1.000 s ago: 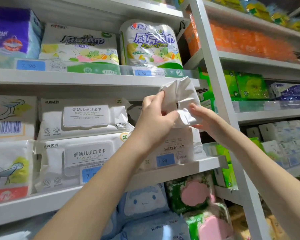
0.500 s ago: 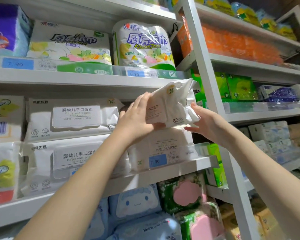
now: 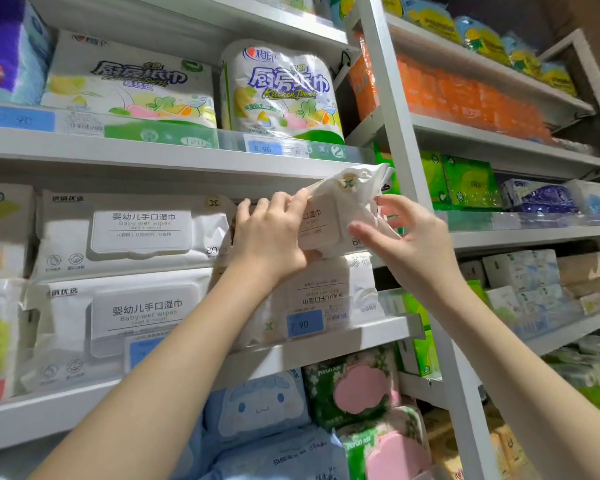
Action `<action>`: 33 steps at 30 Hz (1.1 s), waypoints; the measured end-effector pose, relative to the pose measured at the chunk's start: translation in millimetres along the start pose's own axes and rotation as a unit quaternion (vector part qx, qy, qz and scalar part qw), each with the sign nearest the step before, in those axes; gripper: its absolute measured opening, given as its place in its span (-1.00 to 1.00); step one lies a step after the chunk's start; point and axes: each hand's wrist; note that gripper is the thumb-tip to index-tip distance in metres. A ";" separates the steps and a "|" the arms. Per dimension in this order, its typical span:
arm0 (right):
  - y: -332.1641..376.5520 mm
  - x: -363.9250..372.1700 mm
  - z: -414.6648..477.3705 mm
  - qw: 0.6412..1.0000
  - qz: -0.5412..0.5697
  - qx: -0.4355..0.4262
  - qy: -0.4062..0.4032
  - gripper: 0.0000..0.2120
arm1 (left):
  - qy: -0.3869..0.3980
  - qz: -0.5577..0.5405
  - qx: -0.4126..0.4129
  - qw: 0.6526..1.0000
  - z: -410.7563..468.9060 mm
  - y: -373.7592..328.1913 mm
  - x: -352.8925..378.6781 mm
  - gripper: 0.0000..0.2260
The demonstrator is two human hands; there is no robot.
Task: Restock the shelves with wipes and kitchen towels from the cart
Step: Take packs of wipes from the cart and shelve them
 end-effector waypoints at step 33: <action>-56.7 68.2 3.6 0.992 -0.057 0.036 0.107 -0.76 | 0.041 -0.057 -0.046 0.996 -15.6 -3.6 3.8 -0.59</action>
Point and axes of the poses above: each hand's wrist, its own z-axis towards the middle knuckle, its own x-axis out of the palm, y = z × x, and after that the axes turned 10 degrees about -y, right-handed
